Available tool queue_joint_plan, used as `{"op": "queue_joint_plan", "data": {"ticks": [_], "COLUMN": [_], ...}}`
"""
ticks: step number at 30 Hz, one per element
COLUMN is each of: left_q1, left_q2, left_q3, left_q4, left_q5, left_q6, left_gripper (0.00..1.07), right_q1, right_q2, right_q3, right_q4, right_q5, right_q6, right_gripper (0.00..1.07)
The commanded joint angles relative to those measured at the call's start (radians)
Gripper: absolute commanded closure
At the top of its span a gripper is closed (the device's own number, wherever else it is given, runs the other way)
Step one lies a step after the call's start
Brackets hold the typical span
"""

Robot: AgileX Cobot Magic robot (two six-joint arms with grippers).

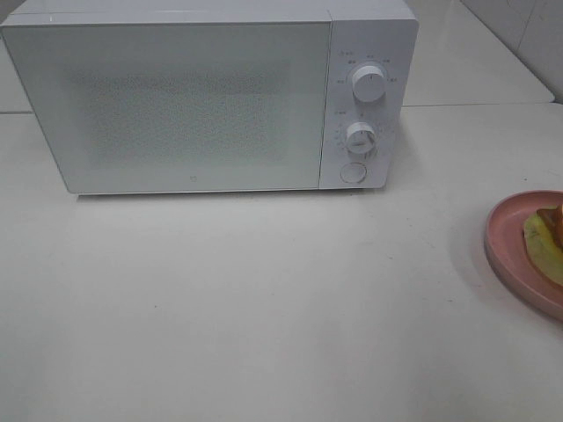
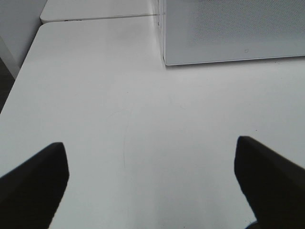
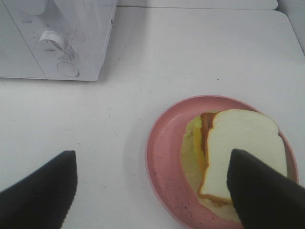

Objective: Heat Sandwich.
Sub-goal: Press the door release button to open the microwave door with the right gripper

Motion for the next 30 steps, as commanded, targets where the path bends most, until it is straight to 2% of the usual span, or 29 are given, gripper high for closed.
{"op": "queue_joint_plan", "data": {"ticks": [1, 7, 21, 30], "left_q1": [0.002, 0.002, 0.002, 0.002], "left_q2": [-0.027, -0.027, -0.027, -0.027], "left_q3": [0.004, 0.004, 0.004, 0.004], "left_q4": [-0.006, -0.006, -0.006, -0.006], "left_q5": [-0.009, -0.009, -0.009, -0.009], "left_q6": [0.001, 0.001, 0.001, 0.001], "left_gripper": [0.17, 0.17, 0.17, 0.17], "right_q1": [-0.008, -0.008, -0.006, -0.004], "right_q2": [0.055, 0.188, 0.422, 0.572], "right_q3": [0.002, 0.002, 0.002, 0.04], "right_q4": [0.005, 0.081, 0.041, 0.037], "right_q5": [-0.078, -0.178, -0.44, -0.724], "right_q6": [0.006, 0.004, -0.002, -0.01], "right_gripper": [0.26, 0.28, 0.3, 0.31]}}
